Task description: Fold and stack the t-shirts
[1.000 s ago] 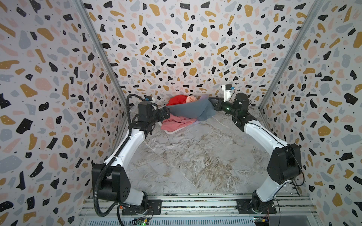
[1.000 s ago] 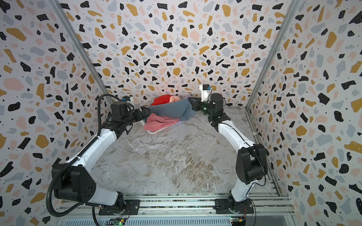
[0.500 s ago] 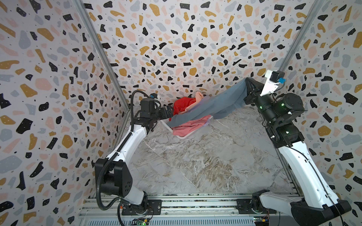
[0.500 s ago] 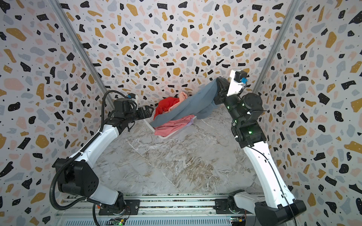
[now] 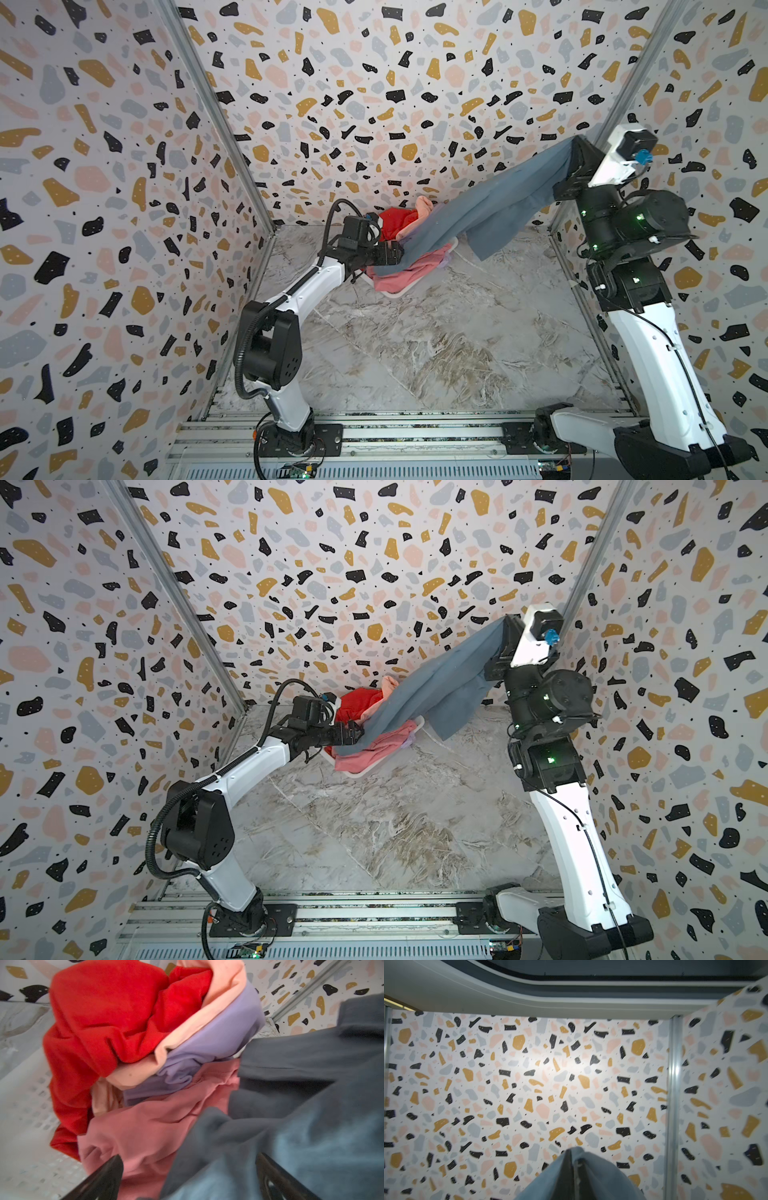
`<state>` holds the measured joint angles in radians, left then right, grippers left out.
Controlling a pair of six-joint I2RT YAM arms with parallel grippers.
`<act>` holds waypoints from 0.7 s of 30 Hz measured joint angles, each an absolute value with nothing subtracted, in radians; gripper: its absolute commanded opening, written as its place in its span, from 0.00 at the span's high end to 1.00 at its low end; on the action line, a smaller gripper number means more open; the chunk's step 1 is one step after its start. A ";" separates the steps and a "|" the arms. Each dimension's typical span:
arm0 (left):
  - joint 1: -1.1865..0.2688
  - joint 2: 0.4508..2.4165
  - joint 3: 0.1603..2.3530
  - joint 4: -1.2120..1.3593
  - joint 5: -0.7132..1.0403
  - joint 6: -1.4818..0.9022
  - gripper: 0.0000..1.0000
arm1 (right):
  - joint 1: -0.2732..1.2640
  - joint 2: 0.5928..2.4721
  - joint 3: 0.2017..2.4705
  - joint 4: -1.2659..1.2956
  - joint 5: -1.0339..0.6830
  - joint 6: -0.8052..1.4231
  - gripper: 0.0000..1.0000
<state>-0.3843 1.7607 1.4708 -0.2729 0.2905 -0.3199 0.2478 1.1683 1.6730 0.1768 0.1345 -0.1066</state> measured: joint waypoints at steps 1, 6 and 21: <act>-0.392 1.763 1.486 -0.276 0.291 -0.315 0.00 | 0.248 1.161 1.683 0.196 0.156 -0.130 1.00; -0.424 1.769 1.547 -0.281 0.319 -0.302 0.00 | 0.245 1.153 1.792 0.261 0.233 -0.235 1.00; -0.652 2.187 1.947 -0.249 0.381 -0.428 0.00 | 0.232 1.348 1.471 0.190 0.084 0.042 1.00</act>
